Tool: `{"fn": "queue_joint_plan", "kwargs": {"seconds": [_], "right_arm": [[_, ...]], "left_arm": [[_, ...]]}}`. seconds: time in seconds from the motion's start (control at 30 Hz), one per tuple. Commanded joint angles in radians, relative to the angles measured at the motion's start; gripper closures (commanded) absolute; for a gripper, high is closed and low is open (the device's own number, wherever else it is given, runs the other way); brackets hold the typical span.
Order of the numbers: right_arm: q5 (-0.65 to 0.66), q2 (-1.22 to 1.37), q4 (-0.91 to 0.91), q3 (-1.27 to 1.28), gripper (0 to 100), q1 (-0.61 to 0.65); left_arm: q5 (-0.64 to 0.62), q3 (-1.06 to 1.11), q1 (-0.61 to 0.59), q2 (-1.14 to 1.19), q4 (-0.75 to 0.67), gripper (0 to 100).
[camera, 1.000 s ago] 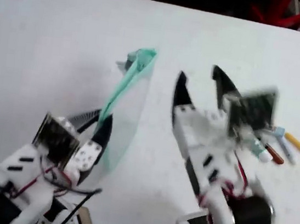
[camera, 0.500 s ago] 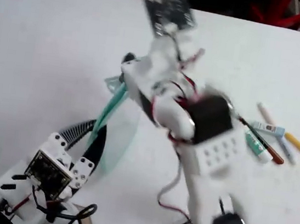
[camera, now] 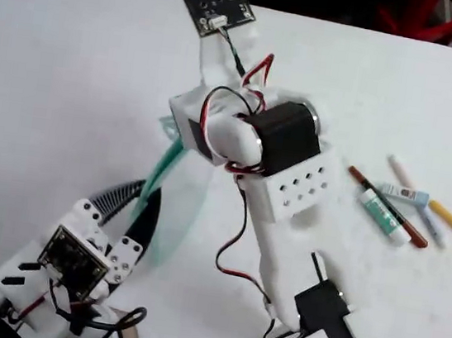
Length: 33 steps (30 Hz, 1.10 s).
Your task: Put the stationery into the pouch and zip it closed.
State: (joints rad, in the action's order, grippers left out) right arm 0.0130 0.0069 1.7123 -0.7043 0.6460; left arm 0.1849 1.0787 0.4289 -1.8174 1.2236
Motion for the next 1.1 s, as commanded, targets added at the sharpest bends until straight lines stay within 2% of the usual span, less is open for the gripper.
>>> {"fn": "queue_joint_plan", "kwargs": {"seconds": [0.0, 0.03, 0.1, 0.2, 0.37, 0.47, 0.7, 0.87, 1.07], "right_arm": [[0.002, -0.005, 0.013, 0.003, 96.0, -0.015], [0.002, -0.005, 0.013, 0.003, 99.1, -0.015], [0.003, -0.010, 0.013, 0.003, 96.2, -0.015], [0.002, -0.045, 0.013, 0.012, 97.8, -0.016], [-0.008, -0.127, 0.013, 0.012, 98.1, -0.010], [-0.008, -0.134, 0.013, 0.051, 98.1, -0.007], [-0.009, -0.140, -0.008, 0.132, 98.1, -0.013], [-0.003, -0.133, -0.007, 0.135, 98.0, -0.007], [-0.002, -0.137, -0.002, 0.132, 85.3, 0.044]], "left_arm": [[0.003, 0.018, 0.005, 0.027, 0.014, 97], [0.003, 0.018, 0.002, 0.027, 0.009, 97], [0.002, 0.020, -0.001, 0.027, -0.009, 97], [-0.003, 0.020, -0.001, 0.027, -0.021, 93], [-0.187, 0.020, -0.025, 0.027, -0.020, 79], [-0.227, 0.023, -0.071, 0.027, -0.038, 76], [-0.226, 0.150, -0.087, 0.025, -0.170, 77], [-0.224, 0.146, -0.081, 0.024, -0.176, 86], [-0.224, 0.147, -0.079, 0.024, -0.176, 90]]}}
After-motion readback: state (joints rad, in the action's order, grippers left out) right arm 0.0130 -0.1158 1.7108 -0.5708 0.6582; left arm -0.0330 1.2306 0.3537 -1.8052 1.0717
